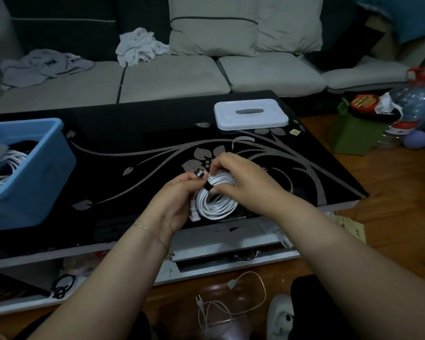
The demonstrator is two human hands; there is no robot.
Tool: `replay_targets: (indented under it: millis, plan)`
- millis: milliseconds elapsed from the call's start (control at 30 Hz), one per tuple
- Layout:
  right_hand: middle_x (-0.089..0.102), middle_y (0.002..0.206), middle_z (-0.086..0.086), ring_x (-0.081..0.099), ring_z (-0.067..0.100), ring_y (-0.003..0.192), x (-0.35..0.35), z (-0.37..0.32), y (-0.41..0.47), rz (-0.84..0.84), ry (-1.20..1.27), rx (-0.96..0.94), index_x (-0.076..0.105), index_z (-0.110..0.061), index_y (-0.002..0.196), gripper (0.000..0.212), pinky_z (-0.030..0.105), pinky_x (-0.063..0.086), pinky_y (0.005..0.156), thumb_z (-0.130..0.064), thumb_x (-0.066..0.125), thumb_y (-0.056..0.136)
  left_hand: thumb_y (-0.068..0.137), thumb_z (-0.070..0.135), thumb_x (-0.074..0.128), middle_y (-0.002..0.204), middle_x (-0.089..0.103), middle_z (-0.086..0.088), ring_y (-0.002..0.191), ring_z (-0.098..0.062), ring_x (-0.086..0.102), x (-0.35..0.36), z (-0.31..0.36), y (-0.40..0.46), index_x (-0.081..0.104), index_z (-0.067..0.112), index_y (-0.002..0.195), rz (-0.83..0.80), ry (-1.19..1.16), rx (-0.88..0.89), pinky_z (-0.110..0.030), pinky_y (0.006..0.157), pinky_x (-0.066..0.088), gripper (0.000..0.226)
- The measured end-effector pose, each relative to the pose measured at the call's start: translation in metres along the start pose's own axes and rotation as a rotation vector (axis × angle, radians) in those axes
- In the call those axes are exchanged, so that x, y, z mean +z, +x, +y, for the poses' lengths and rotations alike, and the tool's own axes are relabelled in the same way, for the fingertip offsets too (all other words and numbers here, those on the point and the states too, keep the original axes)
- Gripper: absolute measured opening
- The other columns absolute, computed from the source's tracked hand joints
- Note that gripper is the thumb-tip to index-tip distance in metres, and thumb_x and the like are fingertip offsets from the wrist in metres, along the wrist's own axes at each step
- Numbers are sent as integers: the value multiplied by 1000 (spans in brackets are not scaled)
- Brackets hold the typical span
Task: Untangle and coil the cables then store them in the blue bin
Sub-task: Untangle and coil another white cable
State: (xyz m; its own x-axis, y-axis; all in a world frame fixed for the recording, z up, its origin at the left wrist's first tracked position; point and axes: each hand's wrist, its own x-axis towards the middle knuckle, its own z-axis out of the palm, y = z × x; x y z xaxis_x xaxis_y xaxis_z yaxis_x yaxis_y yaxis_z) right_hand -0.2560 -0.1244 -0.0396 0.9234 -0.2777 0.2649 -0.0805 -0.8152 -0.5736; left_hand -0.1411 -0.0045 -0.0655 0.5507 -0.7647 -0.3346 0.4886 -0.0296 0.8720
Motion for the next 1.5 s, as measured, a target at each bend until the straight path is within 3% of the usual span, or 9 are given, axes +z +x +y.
replay_targets:
  millis: [134,301,467,534,735,868,1068,1269,1503]
  plan:
    - [49,99,-17,46,2,96,0,3,-5,42,-39,-47,56,-28,103,23,10,32,77,-29,69,84,87,12,61,68,62,-7,62,-18,61,8,2,-5,50,12,69,-11,-42,-13,-26,56,55,21]
    - [55,103,-4,54,14,96,5,7,-9,102,-44,-121,61,-23,108,21,32,46,78,-28,66,87,91,14,58,57,59,0,50,-12,59,14,2,-11,49,14,65,5,-103,-20,-22,46,50,28]
    - [55,98,1,55,15,85,8,8,-11,191,-60,-158,64,-20,109,21,39,49,66,-28,62,90,73,30,67,61,61,2,53,-10,59,20,3,-13,56,17,72,11,-51,16,-23,48,50,17]
    - [55,98,1,55,15,82,9,7,-12,210,-52,-150,64,-22,110,21,39,49,64,-29,61,90,78,29,67,62,63,2,54,-10,60,22,3,-13,59,17,71,40,-38,69,-22,49,50,16]
    - [58,101,0,59,17,87,12,4,-13,238,-21,-82,65,-25,112,23,40,51,68,-31,61,90,85,29,69,70,68,-1,58,-11,61,25,3,-13,69,18,82,165,42,161,-23,53,47,12]
    - [60,99,-9,58,10,89,12,-1,-13,270,67,27,64,-26,103,17,39,50,74,-33,65,88,87,25,69,82,68,-15,75,-19,63,27,0,-9,72,6,83,197,139,345,-27,72,51,20]
    - [63,90,-14,59,3,87,7,-14,-16,273,276,154,62,-26,93,15,36,51,79,-31,71,83,89,25,66,73,59,-16,70,-19,54,27,-2,-11,66,-1,75,216,236,527,-22,65,46,30]
    - [66,84,-10,64,7,81,0,-19,-16,270,397,215,61,-27,89,16,41,54,79,-29,75,80,84,27,67,72,67,-8,68,-16,61,30,-2,-13,67,12,72,117,47,424,-27,67,51,19]
    - [69,84,-6,66,11,79,-1,-16,-14,289,414,290,61,-28,82,19,43,55,78,-31,78,75,84,31,64,79,70,-7,75,-15,64,31,-2,-10,62,4,74,88,112,469,-25,72,52,29]
